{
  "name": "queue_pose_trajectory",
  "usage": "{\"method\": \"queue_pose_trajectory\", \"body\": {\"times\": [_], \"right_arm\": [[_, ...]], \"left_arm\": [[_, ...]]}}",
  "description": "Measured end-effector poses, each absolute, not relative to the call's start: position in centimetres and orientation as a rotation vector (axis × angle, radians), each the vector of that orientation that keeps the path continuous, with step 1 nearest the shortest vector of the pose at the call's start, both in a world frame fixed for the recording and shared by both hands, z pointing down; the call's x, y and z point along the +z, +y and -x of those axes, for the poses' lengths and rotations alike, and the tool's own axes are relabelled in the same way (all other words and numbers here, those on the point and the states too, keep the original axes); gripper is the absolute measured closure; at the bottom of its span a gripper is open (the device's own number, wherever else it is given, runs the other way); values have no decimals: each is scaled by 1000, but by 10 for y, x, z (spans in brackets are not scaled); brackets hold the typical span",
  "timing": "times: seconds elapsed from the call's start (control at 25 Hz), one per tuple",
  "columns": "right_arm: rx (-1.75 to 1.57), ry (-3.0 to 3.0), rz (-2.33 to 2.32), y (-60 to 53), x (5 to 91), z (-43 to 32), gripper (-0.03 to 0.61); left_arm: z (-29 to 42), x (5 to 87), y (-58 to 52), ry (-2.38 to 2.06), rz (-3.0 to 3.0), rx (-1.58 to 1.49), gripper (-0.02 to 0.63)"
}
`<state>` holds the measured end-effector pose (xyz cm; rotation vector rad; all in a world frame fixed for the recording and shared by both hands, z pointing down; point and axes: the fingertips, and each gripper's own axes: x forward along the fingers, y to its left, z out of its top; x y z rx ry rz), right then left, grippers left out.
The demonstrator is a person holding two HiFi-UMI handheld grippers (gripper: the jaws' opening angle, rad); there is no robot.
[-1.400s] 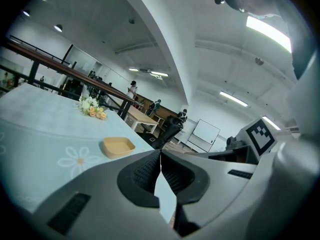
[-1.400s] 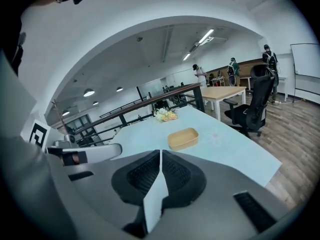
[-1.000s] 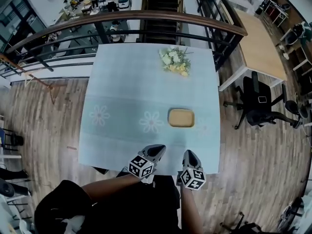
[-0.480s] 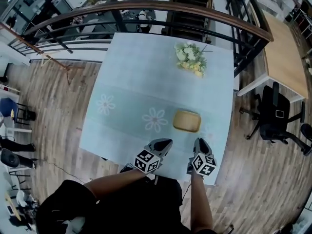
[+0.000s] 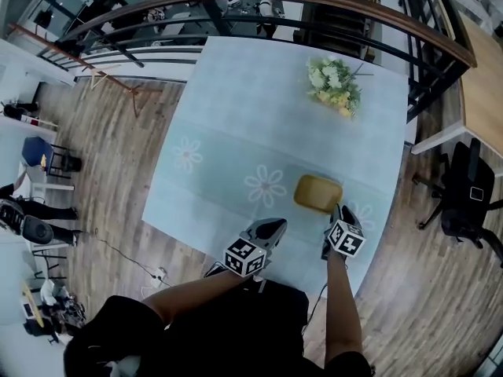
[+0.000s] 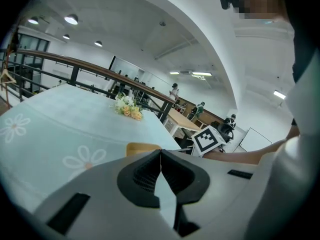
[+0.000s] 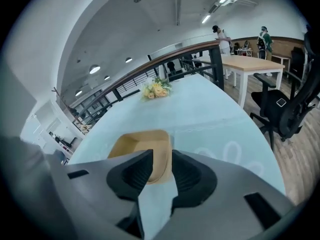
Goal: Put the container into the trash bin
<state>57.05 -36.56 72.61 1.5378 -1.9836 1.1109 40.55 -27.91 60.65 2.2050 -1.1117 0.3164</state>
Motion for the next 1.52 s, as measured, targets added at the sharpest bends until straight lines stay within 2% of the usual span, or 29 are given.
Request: {"method": "queue_pose_trajectory", "body": {"times": [0.44,0.56,0.88,1.2,1.52], "right_arm": [[1273,-1881,-1493,-385,774,-571,472],[1285,-1871,-1471,-380,778,-571,532],[1237,-1937,-1439,-362,758,-559,538],[1209,-1978,-1396,-311,737,-514,538],[1113,-2041,-1258,-225,722,-422,538]], "left_arm": [[-403,614,-270,-1232,-2098,263,598],[-412,614,-260,-1228,-2105,264,598],[-413,618,-244,-1233,-2133,261,598],[-364,613,-215,-1328,-2113,187,599],[-279,609,-143,-1417,-2086,133,599]]}}
